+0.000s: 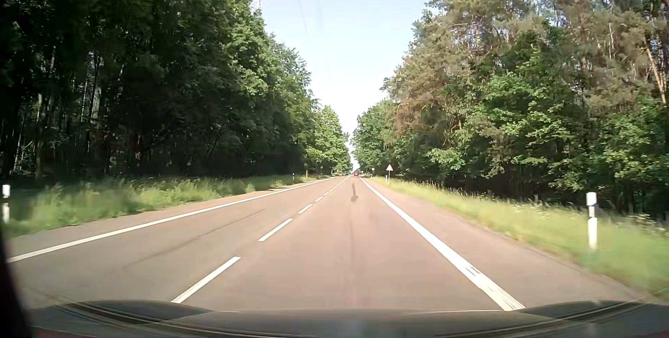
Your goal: Follow the waypoints while adhering to traffic rules and regulations
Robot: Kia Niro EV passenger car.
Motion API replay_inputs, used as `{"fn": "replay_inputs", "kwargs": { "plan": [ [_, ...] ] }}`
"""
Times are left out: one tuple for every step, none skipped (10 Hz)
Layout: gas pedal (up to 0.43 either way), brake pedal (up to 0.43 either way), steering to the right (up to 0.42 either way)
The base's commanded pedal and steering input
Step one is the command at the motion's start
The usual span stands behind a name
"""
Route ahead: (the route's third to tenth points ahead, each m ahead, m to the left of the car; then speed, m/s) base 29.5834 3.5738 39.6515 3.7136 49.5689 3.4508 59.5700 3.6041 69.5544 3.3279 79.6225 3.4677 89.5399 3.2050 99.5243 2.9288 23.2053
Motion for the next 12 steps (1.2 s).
{"fn": "replay_inputs", "kwargs": {
  "plan": [
    [0.000, 0.238, 0.002],
    [0.000, 0.244, 0.003],
    [0.000, 0.244, 0.003],
    [0.000, 0.244, 0.003],
    [0.000, 0.244, 0.002],
    [0.000, 0.244, 0.002],
    [0.000, 0.244, 0.002],
    [0.000, 0.244, 0.002],
    [0.000, 0.244, 0.002],
    [0.000, 0.244, 0.002],
    [0.000, 0.244, 0.002],
    [0.000, 0.244, 0.002]
  ]
}}
